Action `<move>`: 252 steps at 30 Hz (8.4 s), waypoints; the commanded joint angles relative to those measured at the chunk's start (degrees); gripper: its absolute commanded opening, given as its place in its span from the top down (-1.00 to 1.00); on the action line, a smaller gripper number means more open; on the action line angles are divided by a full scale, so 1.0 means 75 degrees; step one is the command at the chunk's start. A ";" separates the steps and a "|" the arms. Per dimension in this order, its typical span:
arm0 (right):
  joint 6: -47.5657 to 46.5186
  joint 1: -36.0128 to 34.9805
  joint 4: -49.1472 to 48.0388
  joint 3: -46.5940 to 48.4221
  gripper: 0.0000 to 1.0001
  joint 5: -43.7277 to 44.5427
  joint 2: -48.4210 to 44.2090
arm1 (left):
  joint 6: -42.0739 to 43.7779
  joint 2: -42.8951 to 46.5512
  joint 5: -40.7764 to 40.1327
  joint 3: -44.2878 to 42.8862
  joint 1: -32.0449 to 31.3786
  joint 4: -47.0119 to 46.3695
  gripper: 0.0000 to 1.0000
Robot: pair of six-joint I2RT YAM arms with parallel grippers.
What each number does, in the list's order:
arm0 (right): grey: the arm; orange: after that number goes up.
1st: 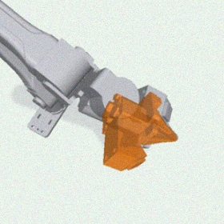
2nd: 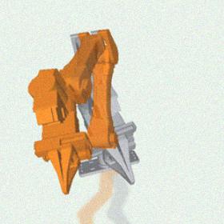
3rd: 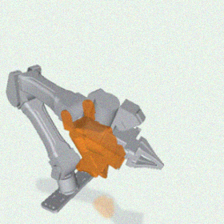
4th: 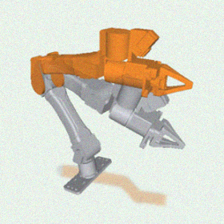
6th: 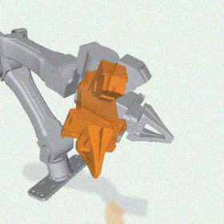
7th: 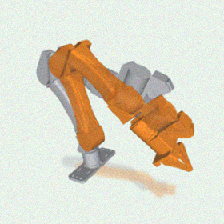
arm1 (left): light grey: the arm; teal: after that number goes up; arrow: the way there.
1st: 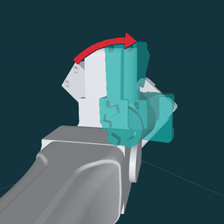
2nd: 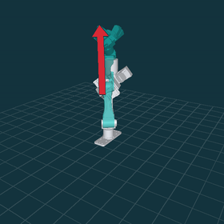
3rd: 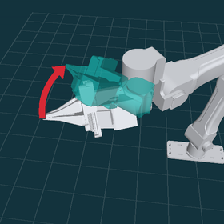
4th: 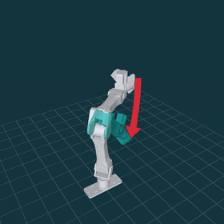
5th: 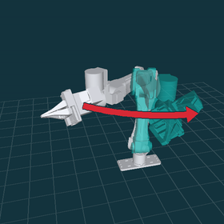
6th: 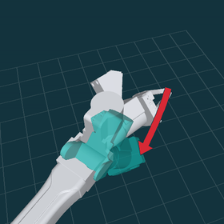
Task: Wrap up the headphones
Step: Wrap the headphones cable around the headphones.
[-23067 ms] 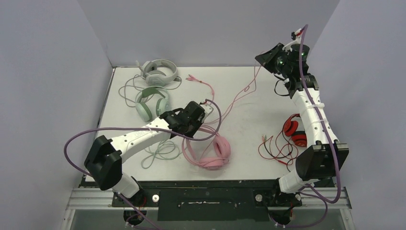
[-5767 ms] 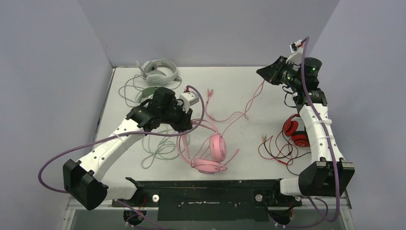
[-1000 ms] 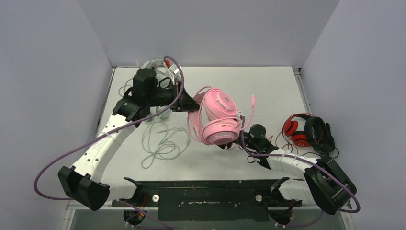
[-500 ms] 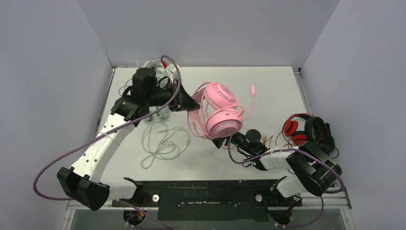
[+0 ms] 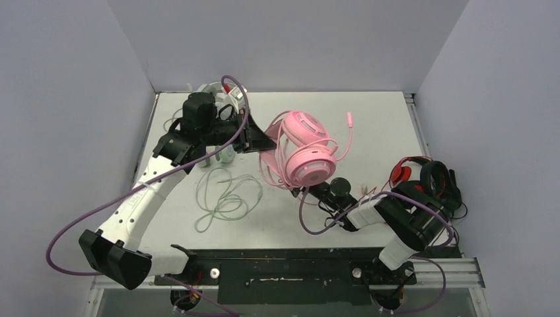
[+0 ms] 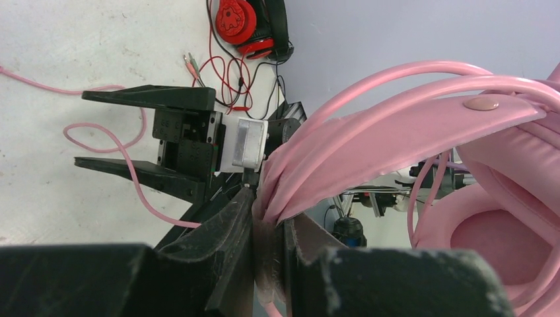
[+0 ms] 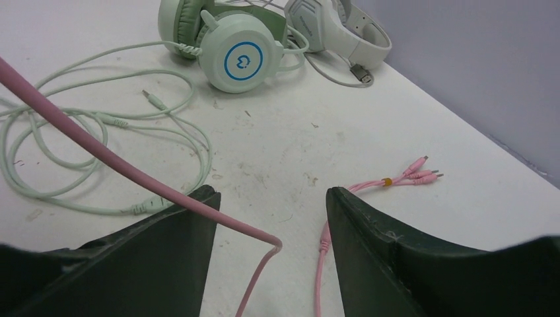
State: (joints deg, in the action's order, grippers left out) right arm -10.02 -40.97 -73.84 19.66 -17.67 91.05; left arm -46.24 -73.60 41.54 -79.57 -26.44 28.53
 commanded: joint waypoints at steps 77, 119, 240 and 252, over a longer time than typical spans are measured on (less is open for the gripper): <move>1.0180 0.1084 0.0771 0.2077 0.66 -0.4848 -0.1568 | 0.6109 0.0205 -1.1835 0.0778 -0.2966 -0.1906 1.00; 0.4061 -0.0740 0.2139 0.0235 0.44 -0.1361 -0.2756 | 0.0882 -0.0359 -0.6944 -0.2258 -0.0641 -0.0206 1.00; 0.1393 0.1586 1.3961 0.5420 1.00 -0.3045 -0.2118 | 1.3690 0.0315 -0.8414 0.0071 -0.3367 0.1569 1.00; 0.4330 0.1844 1.1116 0.4815 1.00 -0.5711 -0.2646 | 1.2780 0.0222 -0.9248 0.1203 -0.3404 -0.0635 1.00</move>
State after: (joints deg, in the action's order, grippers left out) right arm 8.16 -29.98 25.50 58.46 -52.10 75.31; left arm 53.45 -72.18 -21.93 -73.17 -51.86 34.94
